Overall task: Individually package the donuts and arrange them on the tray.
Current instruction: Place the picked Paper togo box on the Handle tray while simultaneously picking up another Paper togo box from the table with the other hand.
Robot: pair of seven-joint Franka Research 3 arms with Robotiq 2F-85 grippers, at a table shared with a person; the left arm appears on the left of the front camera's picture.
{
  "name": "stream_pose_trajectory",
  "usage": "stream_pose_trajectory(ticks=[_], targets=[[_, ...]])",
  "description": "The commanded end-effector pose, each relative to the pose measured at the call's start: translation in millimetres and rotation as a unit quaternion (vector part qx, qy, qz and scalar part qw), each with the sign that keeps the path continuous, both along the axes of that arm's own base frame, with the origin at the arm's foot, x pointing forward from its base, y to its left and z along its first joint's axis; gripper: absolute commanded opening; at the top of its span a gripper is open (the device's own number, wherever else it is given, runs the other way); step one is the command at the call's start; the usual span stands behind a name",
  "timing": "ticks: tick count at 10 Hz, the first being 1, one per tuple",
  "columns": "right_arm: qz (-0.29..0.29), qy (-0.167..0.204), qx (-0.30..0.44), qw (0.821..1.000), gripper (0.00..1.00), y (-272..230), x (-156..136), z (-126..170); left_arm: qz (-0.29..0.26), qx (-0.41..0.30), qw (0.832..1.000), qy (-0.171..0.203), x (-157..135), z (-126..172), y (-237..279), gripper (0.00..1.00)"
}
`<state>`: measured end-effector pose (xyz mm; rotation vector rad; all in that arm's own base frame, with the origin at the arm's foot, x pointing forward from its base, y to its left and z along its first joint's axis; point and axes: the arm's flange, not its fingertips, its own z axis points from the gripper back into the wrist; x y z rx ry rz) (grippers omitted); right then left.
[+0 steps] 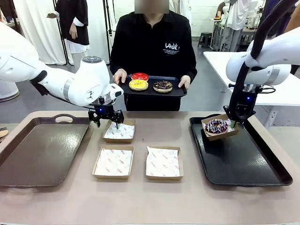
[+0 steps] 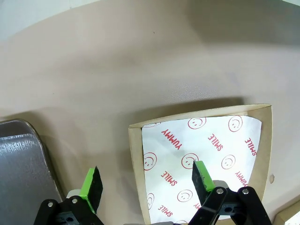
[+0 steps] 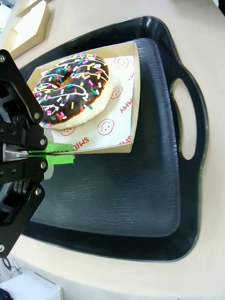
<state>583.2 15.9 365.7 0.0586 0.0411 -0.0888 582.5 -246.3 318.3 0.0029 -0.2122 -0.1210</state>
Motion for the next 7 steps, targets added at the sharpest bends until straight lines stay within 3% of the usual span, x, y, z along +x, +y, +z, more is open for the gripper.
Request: stream_pose_trajectory(ticks=[1, 6, 7], targets=[[-0.005, -0.007, 0.003, 1.000, 0.02, -2.3, 13.4, -1.6, 0.004, 0.008, 1.000, -0.003, 0.0, -1.3, -2.0, 1.00], [-0.006, -0.001, 0.004, 1.000, 0.02, -5.0, 19.4, -9.9, 0.014, -0.002, 1.000, -0.002, 4.0, -2.4, 0.1, 1.00], [-0.004, -0.002, 0.003, 1.000, 0.02, -5.4, 19.4, -10.7, 0.027, -0.016, 0.999, 0.005, 5.7, -1.0, 1.9, 0.54]])
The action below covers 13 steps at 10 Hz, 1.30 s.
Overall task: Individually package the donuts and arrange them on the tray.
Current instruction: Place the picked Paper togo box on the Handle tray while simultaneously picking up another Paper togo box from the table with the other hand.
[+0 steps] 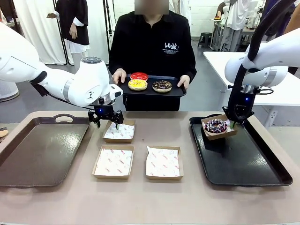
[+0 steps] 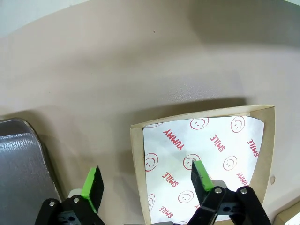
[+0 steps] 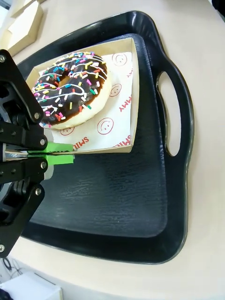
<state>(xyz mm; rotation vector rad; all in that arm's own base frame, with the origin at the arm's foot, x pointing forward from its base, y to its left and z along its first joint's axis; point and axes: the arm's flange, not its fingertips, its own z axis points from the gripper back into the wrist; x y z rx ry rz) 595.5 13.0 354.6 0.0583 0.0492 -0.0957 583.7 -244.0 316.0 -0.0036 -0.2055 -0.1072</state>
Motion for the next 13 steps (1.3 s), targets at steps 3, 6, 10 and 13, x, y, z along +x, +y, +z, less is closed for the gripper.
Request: stream_pose_trajectory(ticks=[3, 6, 10, 13], targets=[[0.002, -0.006, 0.003, 1.000, 0.99, -2.8, 6.2, -1.3, 0.027, -0.023, 0.999, 0.007, 7.1, -0.4, 2.3, 0.00], [0.004, -0.005, 0.008, 1.000, 1.00, -1.3, 6.1, -1.1, 0.026, -0.024, 0.999, 0.008, 7.9, -0.1, 5.2, 0.09], [0.000, -0.008, 0.016, 1.000, 1.00, -4.2, 2.5, 2.2, 0.034, -0.023, 0.999, 0.013, 9.8, -0.5, 5.9, 0.00], [0.001, -0.022, 0.020, 1.000, 1.00, -2.4, -4.4, 8.1, 0.036, -0.021, 0.999, 0.016, 9.9, 0.3, 6.5, 0.00]])
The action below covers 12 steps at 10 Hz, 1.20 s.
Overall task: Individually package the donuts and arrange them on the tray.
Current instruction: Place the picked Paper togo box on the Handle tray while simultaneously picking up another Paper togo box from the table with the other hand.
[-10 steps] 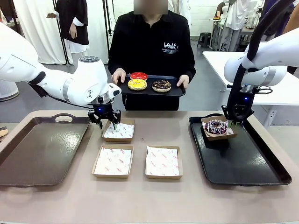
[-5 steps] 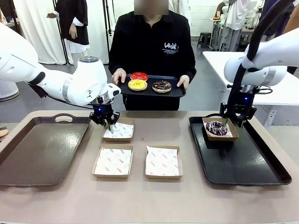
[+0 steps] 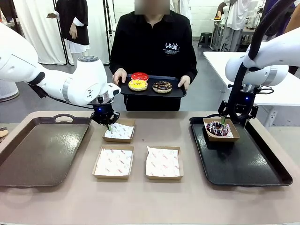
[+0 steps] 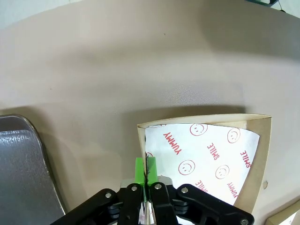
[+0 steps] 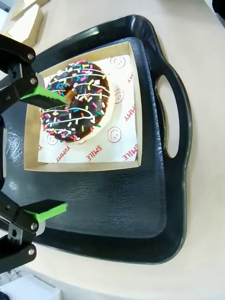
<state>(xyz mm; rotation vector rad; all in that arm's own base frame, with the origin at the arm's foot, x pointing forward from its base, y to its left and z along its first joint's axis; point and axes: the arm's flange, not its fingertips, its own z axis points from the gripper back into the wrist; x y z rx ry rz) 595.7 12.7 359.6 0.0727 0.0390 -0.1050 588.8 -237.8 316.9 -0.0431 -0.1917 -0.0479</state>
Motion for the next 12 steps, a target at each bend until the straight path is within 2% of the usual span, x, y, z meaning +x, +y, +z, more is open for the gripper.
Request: stream_pose_trajectory(ticks=[1, 3, 4, 5, 7, 9, 12], targets=[[0.009, -0.028, 0.013, 0.999, 1.00, -2.4, -11.4, 9.6, 0.009, 0.003, 1.000, 0.009, 4.1, 1.1, 0.1, 0.00], [0.040, -0.049, 0.077, 0.995, 1.00, -5.0, -48.4, 37.1, 0.002, 0.007, 1.000, 0.022, -0.4, 15.6, 1.3, 0.00], [0.063, -0.075, 0.141, 0.985, 1.00, -17.2, -80.2, 58.5, 0.001, 0.006, 1.000, 0.022, -5.5, 36.2, 3.2, 0.00], [0.061, -0.087, 0.201, 0.974, 1.00, -35.1, -110.3, 75.0, -0.002, 0.005, 1.000, 0.014, -10.7, 59.4, 5.1, 0.00], [0.053, -0.152, 0.277, 0.947, 1.00, -78.4, -173.2, 94.2, 0.003, 0.007, 1.000, -0.012, -20.8, 107.4, 5.9, 0.00], [0.032, -0.193, 0.361, 0.912, 1.00, -131.8, -220.8, 88.6, 0.016, 0.013, 0.999, -0.030, -21.9, 147.5, 0.3, 0.00], [-0.017, -0.233, 0.450, 0.862, 1.00, -205.1, -254.6, 55.7, 0.027, 0.008, 0.999, -0.042, -15.6, 184.0, -13.3, 0.00]])
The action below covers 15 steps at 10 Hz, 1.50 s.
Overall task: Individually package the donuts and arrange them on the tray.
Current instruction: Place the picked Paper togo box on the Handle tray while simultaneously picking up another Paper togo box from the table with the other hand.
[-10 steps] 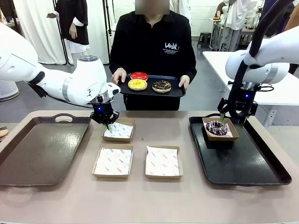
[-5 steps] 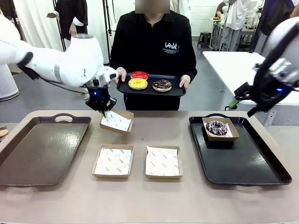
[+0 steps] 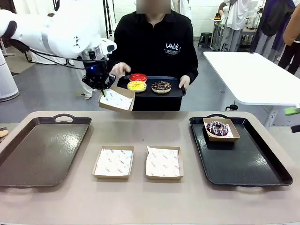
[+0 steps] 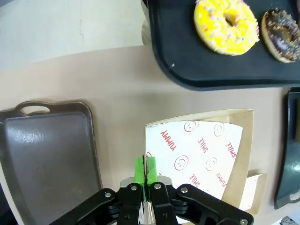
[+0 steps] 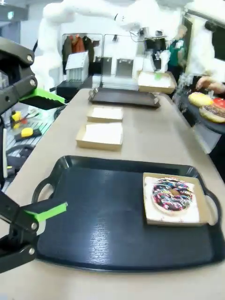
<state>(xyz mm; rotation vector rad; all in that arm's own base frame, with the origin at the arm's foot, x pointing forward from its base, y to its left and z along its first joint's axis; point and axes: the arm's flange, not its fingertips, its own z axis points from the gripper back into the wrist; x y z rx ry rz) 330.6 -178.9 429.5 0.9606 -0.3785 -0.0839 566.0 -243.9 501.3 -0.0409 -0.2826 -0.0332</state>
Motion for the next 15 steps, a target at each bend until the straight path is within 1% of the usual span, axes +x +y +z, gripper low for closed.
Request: stream_pose_trajectory(ticks=[1, 3, 4, 5, 6, 7, 15], targets=[[-0.020, -0.012, 0.069, 0.997, 1.00, -30.2, 6.2, -23.1, 0.022, 0.011, 1.000, 0.003, 9.5, 1.8, -12.4, 0.00], [-0.022, 0.025, 0.122, 0.992, 1.00, -57.6, 7.8, -32.7, 0.027, 0.018, 0.999, 0.008, 15.1, -3.1, -17.0, 0.00], [-0.018, 0.029, 0.138, 0.990, 1.00, -64.2, 10.2, -35.7, 0.026, 0.020, 0.999, 0.011, 17.3, -7.1, -17.8, 0.00], [-0.005, 0.029, 0.161, 0.986, 1.00, -69.9, 13.9, -40.7, 0.011, 0.005, 1.000, 0.005, 7.5, -0.7, -11.0, 0.00], [0.004, 0.015, 0.173, 0.985, 1.00, -72.8, 18.1, -45.7, 0.011, 0.005, 1.000, 0.005, 7.5, -0.7, -11.0, 0.00], [-0.022, 0.037, 0.140, 0.989, 1.00, -57.8, 2.6, -39.8, 0.011, 0.005, 1.000, 0.005, 7.5, -0.7, -11.0, 0.00], [-0.022, 0.037, 0.140, 0.989, 1.00, -57.8, 2.6, -39.8, 0.011, 0.005, 1.000, 0.005, 7.5, -0.7, -11.0, 0.00]])
